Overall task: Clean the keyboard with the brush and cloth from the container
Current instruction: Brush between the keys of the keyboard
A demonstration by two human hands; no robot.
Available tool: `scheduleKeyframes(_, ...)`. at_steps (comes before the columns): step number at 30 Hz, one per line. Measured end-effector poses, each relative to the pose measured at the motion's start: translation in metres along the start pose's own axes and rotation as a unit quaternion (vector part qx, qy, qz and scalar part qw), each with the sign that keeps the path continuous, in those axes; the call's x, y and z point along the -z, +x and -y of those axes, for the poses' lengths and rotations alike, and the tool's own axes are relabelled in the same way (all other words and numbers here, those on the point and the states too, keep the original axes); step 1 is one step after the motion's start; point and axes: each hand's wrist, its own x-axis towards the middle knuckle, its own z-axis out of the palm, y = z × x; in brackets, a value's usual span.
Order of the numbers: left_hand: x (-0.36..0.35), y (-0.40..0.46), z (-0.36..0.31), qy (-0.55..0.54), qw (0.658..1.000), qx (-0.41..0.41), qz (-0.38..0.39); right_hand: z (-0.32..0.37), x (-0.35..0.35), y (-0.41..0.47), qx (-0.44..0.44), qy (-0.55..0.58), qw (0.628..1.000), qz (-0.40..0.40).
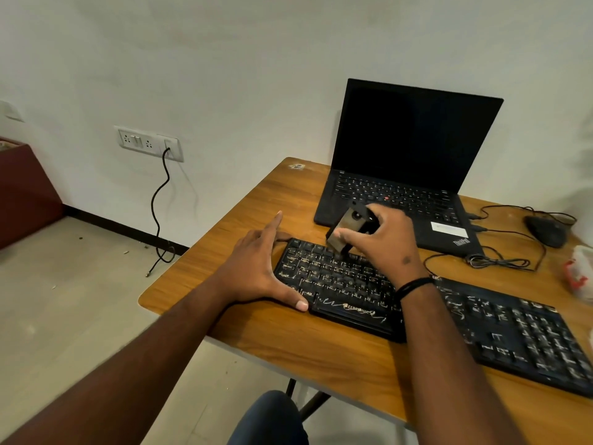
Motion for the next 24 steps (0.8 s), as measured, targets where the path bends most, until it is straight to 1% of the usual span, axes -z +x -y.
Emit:
scheduleKeyframes(2,0.0,0.0,0.0,0.0,1.0,0.001,-0.001,0.002,-0.001,0.0,0.0,-0.016,0.999,-0.047)
scheduleKeyframes(4,0.001,0.0,0.0,-0.001,1.0,0.0,0.0,-0.001,0.004,0.0,-0.009,0.028,0.997,-0.071)
scheduleKeyframes(5,0.001,0.0,-0.001,-0.002,1.0,-0.001,0.002,-0.002,0.008,-0.001,-0.009,0.043,0.997,-0.061)
scheduleKeyframes(8,0.001,0.0,-0.001,-0.006,1.0,-0.001,0.002,0.004,0.003,-0.002,-0.012,0.075,0.996,0.046)
scheduleKeyframes(10,0.001,0.0,0.0,-0.008,1.0,-0.001,0.003,0.011,-0.012,0.0,-0.003,0.092,0.992,0.086)
scheduleKeyframes(13,0.001,0.0,-0.001,-0.006,1.0,-0.003,0.002,0.016,-0.021,0.006,0.012,0.087,0.991,0.103)
scheduleKeyframes(16,0.002,0.0,-0.002,-0.008,1.0,-0.002,0.005,0.005,0.002,0.013,-0.01,0.05,0.99,0.129)
scheduleKeyframes(19,0.001,0.002,0.001,-0.011,1.0,-0.001,0.002,0.001,0.02,0.012,-0.03,0.07,0.984,0.164)
scheduleKeyframes(21,0.001,0.002,0.002,-0.01,1.0,-0.004,0.0,0.013,0.009,0.013,-0.015,0.072,0.981,0.179)
scheduleKeyframes(24,-0.001,0.001,0.002,-0.008,1.0,-0.015,-0.011,0.038,-0.024,0.019,0.046,0.037,0.981,0.182)
